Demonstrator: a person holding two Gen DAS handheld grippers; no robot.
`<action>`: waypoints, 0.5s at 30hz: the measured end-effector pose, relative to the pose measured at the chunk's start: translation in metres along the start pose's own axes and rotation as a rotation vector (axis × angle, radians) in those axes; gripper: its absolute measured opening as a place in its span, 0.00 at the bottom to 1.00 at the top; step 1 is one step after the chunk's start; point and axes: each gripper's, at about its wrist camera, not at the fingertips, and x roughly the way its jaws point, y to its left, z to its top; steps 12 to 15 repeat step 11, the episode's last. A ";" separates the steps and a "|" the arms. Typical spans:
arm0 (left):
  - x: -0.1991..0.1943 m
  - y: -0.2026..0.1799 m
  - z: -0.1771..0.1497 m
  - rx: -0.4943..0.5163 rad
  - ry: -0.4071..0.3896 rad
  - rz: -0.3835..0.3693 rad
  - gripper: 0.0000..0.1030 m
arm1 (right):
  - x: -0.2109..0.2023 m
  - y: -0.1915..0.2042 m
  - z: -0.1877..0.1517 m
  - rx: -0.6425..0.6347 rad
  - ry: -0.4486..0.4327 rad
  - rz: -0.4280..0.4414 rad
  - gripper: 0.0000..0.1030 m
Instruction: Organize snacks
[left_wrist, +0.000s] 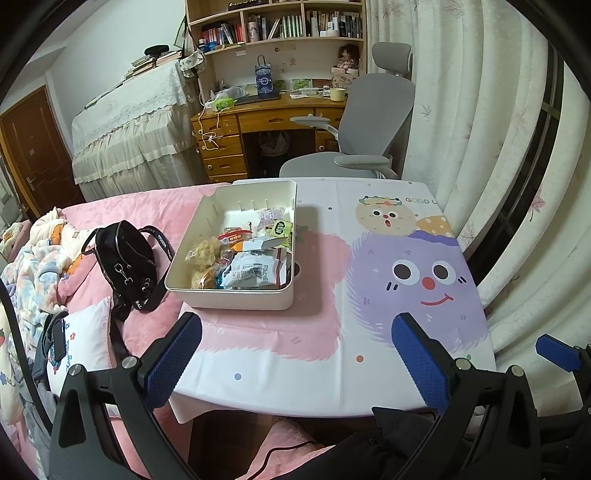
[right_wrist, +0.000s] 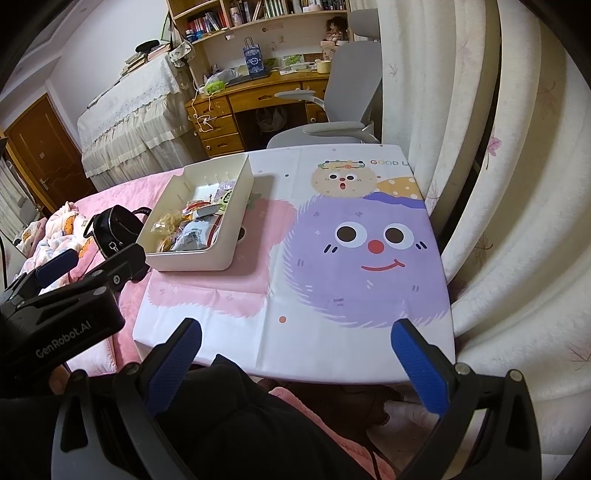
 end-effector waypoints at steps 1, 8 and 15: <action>0.000 -0.001 0.000 -0.001 -0.001 -0.001 0.99 | 0.000 0.000 0.000 0.000 0.001 0.000 0.99; 0.004 0.000 -0.002 -0.011 0.011 -0.015 0.99 | 0.002 -0.002 0.001 -0.012 0.003 -0.018 0.99; 0.005 -0.001 -0.002 -0.012 0.013 -0.016 0.99 | 0.002 -0.004 0.002 -0.014 0.006 -0.024 0.99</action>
